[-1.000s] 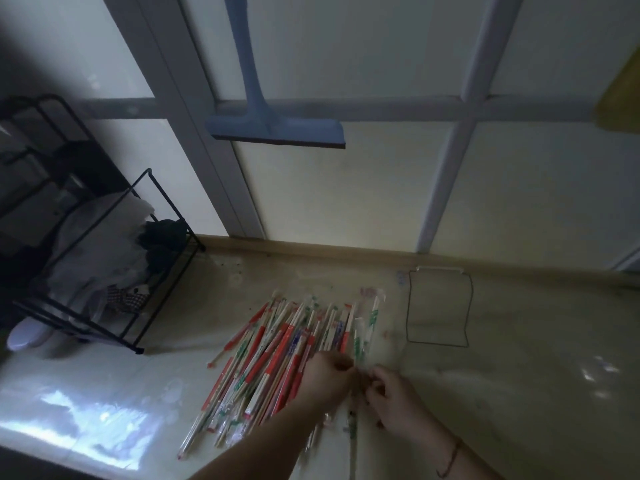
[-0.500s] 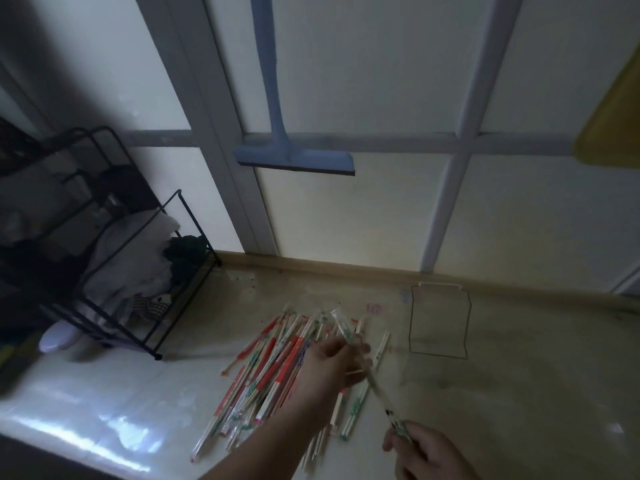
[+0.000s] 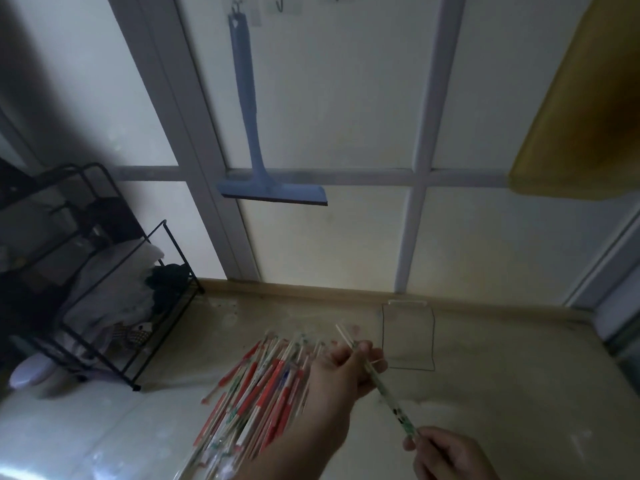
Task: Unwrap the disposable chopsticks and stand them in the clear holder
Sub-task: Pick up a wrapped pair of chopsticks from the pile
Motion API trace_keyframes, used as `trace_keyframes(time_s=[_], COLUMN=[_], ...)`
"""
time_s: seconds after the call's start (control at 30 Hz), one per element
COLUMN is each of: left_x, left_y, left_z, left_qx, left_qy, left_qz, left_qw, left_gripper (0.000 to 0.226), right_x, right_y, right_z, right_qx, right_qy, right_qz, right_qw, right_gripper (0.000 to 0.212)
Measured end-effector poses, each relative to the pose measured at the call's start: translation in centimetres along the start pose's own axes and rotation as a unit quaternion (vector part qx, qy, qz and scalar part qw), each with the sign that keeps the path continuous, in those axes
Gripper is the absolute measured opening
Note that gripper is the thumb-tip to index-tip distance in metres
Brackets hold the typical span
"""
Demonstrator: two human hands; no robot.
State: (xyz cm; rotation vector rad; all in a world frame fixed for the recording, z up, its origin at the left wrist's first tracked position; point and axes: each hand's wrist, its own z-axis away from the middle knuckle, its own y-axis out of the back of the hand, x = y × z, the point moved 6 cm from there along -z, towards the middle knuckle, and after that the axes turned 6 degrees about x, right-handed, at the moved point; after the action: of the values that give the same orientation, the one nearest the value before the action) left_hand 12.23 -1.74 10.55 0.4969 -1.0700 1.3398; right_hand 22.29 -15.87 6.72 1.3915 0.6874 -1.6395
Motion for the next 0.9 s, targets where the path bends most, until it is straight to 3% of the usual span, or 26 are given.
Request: trace_keyframes(time_s=[0.2,0.37,0.47,0.53,0.63,0.73,0.83,0.9], left_x=[0.5,3.7,3.7,3.0,1.7,0.7,-0.9,-1.9], left_y=[0.7,1.8,2.6,3.2,4.8,6.0,5.5,4.9], left_z=[-0.2,-1.5,-2.6,-2.8,-2.5,-2.2,-1.7,-1.3], left_qx=[-0.028,-0.010,0.012,0.009,-0.032,-0.081,-0.095,-0.087], left_qy=[0.016,-0.007,0.016,0.040,0.079,0.074,0.060,0.062], left_qz=[-0.024,0.047,0.102,0.087,0.040,-0.021,-0.038,-0.035], left_qw=[0.999,0.999,0.995,0.995,0.996,0.994,0.993,0.994], left_gripper=[0.021,0.018,0.018,0.018,0.007,0.012,0.013,0.007], right_x=[-0.1,-1.7,-2.2,-2.3,-2.9,-3.7,-4.3,-4.8], right_y=[0.8,1.0,2.5,3.4,4.8,5.5,5.4,5.5], right_z=[0.3,-0.6,-1.6,-2.1,-2.5,-2.7,-2.9,-2.9], right_qx=[-0.002,-0.024,0.073,0.125,0.170,0.195,0.224,0.253], right_qy=[-0.028,-0.030,-0.058,-0.053,-0.013,0.003,0.038,0.061], right_qz=[-0.005,-0.064,-0.200,-0.274,-0.313,-0.336,-0.333,-0.304], right_qw=[1.000,0.997,0.975,0.952,0.934,0.921,0.915,0.917], right_gripper=[0.019,0.023,0.047,0.044,0.010,0.016,0.041,0.033])
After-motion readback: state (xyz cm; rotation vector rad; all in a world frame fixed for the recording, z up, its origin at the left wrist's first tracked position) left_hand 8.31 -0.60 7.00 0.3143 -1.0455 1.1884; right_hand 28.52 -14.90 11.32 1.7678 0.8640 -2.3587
